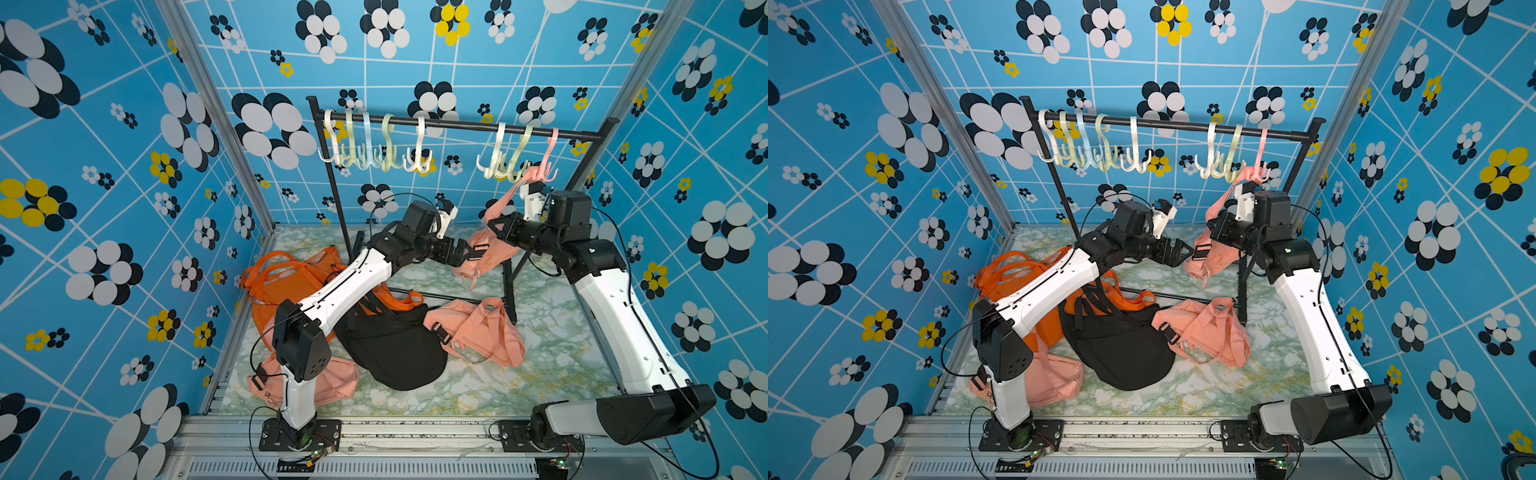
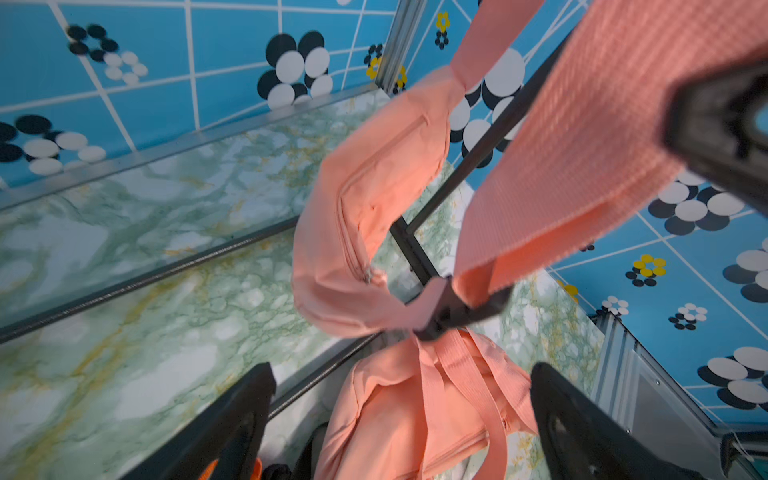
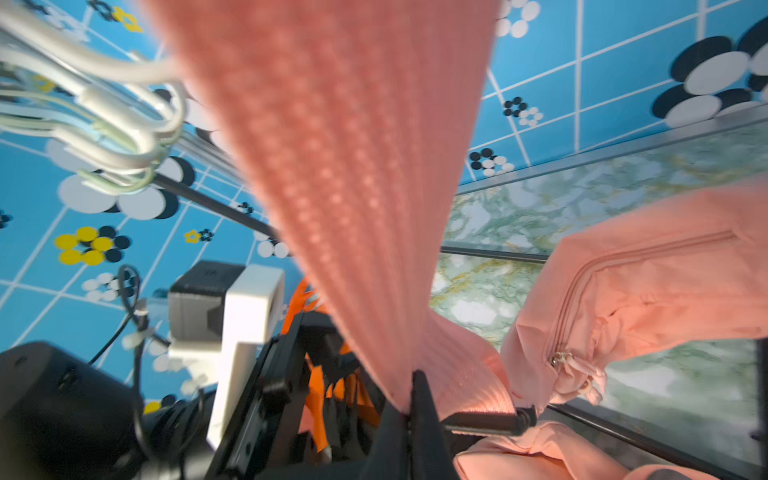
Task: Take the bag off the hook
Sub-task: Pick up the bag from the hook.
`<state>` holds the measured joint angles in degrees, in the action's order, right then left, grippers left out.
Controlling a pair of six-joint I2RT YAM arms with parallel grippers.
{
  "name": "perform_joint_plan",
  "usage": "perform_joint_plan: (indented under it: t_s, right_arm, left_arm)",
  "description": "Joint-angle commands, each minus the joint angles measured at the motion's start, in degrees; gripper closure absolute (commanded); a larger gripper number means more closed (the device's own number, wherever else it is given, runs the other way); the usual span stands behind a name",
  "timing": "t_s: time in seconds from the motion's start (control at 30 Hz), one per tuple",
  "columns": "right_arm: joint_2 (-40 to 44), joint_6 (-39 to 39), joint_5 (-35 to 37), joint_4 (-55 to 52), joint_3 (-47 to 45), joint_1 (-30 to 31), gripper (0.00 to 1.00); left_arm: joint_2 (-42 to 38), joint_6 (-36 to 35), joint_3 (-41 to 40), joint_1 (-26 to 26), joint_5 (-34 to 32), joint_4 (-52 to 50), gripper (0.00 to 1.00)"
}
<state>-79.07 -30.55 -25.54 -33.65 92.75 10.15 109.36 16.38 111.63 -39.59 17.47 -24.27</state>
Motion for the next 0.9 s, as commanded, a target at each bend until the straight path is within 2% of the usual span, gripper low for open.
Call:
perform_joint_plan:
  t_s: [0.0,0.17,0.33,0.53,0.63,0.73,0.87]
  right_arm:
    - [3.83,-3.01,-13.59,-5.48,1.52,0.19,1.0]
    - [10.25,-5.53,-20.04,-7.93,0.76,0.14,1.0]
    - [15.64,-9.07,-24.01,-8.53,1.82,-0.17,1.0]
    - [19.8,-27.28,-34.35,9.02,-2.88,-2.62,1.0]
    - [20.6,-29.34,-36.1,9.5,-2.18,-4.34,1.0]
    - [21.62,-29.43,-36.68,8.26,-2.08,-5.82,1.0]
    - [22.29,-29.19,-37.46,7.07,-1.81,-7.16,1.0]
  left_arm:
    - [3.14,1.19,4.68,2.32,-1.27,3.52,0.01]
    - [8.67,6.3,11.56,3.61,2.54,7.29,0.01]
    - [13.77,6.61,17.9,0.22,4.53,8.46,0.01]
    - [21.51,7.46,27.12,-3.02,3.79,9.06,0.01]
    - [25.98,10.97,32.88,-3.13,4.86,10.84,0.0]
    - [28.48,13.93,36.15,-3.25,6.37,13.71,0.13]
    - [28.21,15.04,36.34,-3.61,7.08,15.04,0.34]
